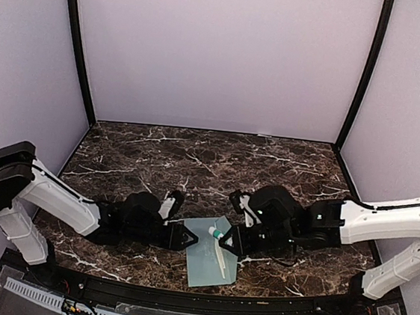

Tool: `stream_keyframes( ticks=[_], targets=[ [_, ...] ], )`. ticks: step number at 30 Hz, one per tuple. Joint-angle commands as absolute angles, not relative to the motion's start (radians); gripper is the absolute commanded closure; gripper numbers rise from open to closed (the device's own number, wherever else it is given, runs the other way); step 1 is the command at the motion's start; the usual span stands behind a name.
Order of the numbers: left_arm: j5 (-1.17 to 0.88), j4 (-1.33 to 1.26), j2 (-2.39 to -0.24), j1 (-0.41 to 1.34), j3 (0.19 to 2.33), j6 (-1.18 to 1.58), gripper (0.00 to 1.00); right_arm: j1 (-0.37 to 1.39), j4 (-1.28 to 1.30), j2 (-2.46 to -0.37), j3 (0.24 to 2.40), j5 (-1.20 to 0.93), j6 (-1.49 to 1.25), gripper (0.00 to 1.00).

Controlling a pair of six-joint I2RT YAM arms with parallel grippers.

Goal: Place the letter into the envelope and seal it
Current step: Paint the envelope at the center of the board, then adjust the solid glue.

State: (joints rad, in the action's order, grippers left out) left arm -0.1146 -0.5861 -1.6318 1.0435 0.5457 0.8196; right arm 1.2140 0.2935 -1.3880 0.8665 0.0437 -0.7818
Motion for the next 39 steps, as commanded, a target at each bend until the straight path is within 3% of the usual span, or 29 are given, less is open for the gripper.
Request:
stream_keyframes(
  ticks=[1,4,9,11,25,36,39],
  targets=[
    [0.021,-0.544,-1.405,1.046,0.499,0.805,0.47,1.154,0.209,-1.275,0.802,-0.063,-0.777,0.98],
    [0.009,-0.539,-1.278,1.045,0.492,0.769,0.35,1.109,0.136,-1.213,0.754,-0.145,-0.753,0.98],
    [-0.215,-0.531,-1.209,1.045,0.554,0.746,0.13,1.072,-0.012,-1.133,0.704,-0.3,-0.707,0.97],
    [-0.268,-0.565,-1.198,1.045,0.563,0.775,0.11,1.071,-0.062,-1.115,0.704,-0.352,-0.691,0.97],
    [-0.527,-0.802,-1.261,1.047,0.611,0.925,0.1,1.071,-0.126,-1.066,0.714,-0.445,-0.663,0.96],
    [-0.595,-0.797,-1.335,1.051,0.683,0.946,0.1,1.071,-0.193,-1.117,0.714,-0.562,-0.661,0.96],
    [-0.601,-0.803,-1.341,1.051,0.684,0.949,0.2,1.072,-0.202,-1.132,0.719,-0.584,-0.658,0.96]
  ],
)
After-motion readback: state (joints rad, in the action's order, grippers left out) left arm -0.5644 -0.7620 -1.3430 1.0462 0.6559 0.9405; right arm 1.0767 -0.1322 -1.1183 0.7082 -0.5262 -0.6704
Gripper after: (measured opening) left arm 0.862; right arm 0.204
